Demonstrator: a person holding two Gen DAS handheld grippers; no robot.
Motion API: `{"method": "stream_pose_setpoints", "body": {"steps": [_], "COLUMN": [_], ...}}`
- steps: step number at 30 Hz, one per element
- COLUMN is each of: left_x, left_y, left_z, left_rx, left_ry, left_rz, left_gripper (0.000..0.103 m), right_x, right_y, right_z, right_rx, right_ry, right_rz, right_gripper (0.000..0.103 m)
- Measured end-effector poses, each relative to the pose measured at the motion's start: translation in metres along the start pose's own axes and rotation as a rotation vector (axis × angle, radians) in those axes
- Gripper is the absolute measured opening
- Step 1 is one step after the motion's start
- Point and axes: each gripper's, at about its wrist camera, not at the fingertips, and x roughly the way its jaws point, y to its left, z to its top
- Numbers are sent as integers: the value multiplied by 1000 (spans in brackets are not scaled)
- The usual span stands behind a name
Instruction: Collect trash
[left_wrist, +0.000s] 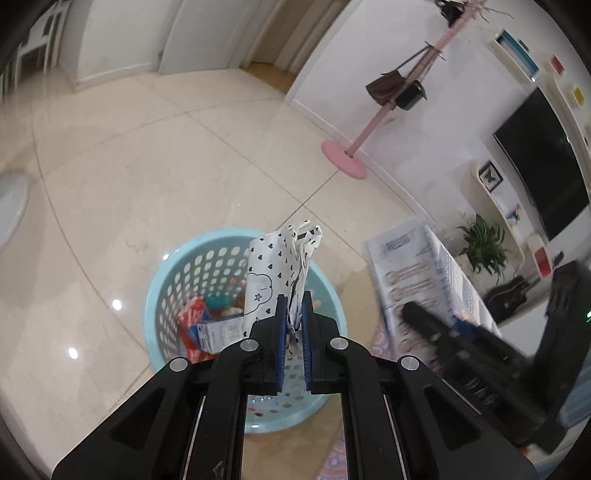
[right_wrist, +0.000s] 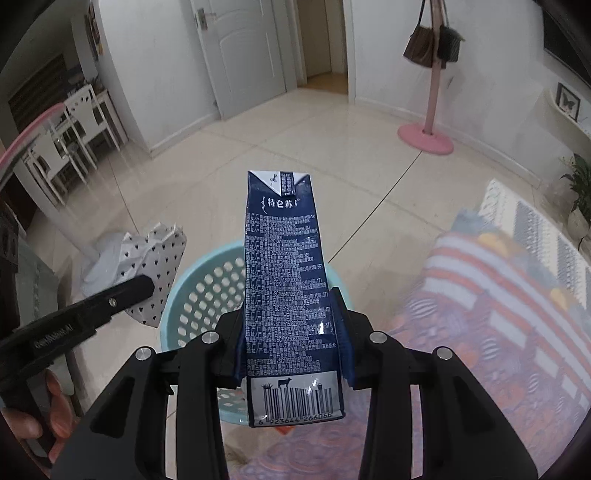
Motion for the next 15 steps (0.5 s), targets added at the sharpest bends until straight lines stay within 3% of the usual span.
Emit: {"method": "stream_pose_setpoints", "body": {"steps": [2, 3, 7, 10, 15], "left_x": [0, -1, -6, -11, -12], "left_y": [3, 4, 6, 6, 7], "left_z": [2, 4, 5, 5, 5], "left_rx": [1, 0, -19, -30, -33], "left_ry": [-5, -8, -30, -49, -63], "left_rz": [15, 19, 19, 14, 20], "left_gripper": [10, 19, 42, 53, 61], "right_x": [6, 9, 10, 6, -2], "right_y": [5, 6, 8, 8, -2], "right_z": [-1, -2, -2, -2, -10], "right_rx": [1, 4, 32, 36, 83], "right_ry": [10, 14, 5, -12, -4], "right_rz": [-8, -8, 8, 9, 4], "right_gripper": [35, 37, 64, 64, 64]}}
